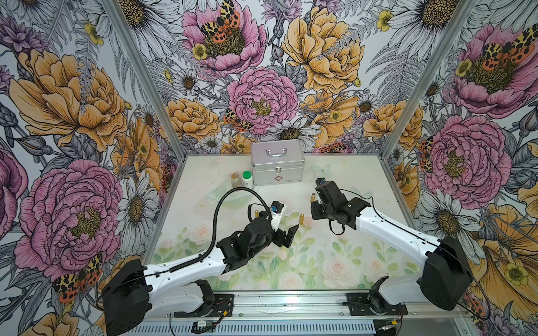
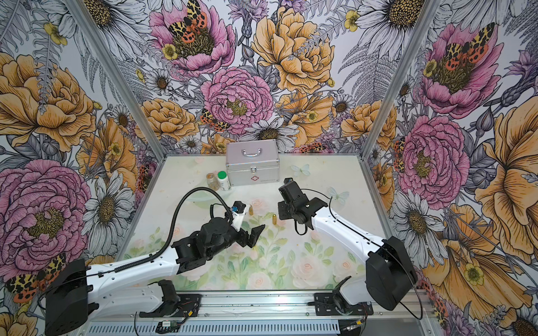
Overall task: Open the lipstick cap
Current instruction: Place the lipstick at the center of the board.
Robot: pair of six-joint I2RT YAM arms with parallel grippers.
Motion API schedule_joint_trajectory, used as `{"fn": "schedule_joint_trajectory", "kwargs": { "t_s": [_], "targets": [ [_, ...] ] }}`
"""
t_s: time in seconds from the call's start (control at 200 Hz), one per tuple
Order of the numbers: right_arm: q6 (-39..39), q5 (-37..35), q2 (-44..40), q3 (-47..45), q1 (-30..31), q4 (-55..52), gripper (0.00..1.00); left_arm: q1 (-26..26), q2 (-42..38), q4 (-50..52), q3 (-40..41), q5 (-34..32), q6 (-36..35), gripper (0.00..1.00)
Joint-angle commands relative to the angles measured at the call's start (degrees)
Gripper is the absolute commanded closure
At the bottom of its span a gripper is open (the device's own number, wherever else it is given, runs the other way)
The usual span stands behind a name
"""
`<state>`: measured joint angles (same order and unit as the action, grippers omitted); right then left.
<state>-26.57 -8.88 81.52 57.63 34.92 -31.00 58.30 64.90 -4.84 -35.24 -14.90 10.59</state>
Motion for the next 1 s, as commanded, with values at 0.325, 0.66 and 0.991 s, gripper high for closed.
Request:
{"fn": "schedule_joint_trajectory", "kwargs": {
  "t_s": [0.325, 0.66, 0.991],
  "targets": [
    [3.95, -7.35, 12.06, -4.83, -1.93, 18.73, 0.81, 1.2, 3.47, 0.62, -3.34, -3.73, 3.04, 0.01],
    [4.41, -4.38, 15.36, -9.93, -4.45, 30.46, 0.81, 1.2, 4.83, 0.36, -3.69, -4.69, 2.6, 0.01],
    [4.42, -3.19, 17.87, -10.47, -5.38, 33.54, 0.81, 1.19, 5.82, 0.36, -4.4, -4.77, 2.21, 0.01]
  ]
}}
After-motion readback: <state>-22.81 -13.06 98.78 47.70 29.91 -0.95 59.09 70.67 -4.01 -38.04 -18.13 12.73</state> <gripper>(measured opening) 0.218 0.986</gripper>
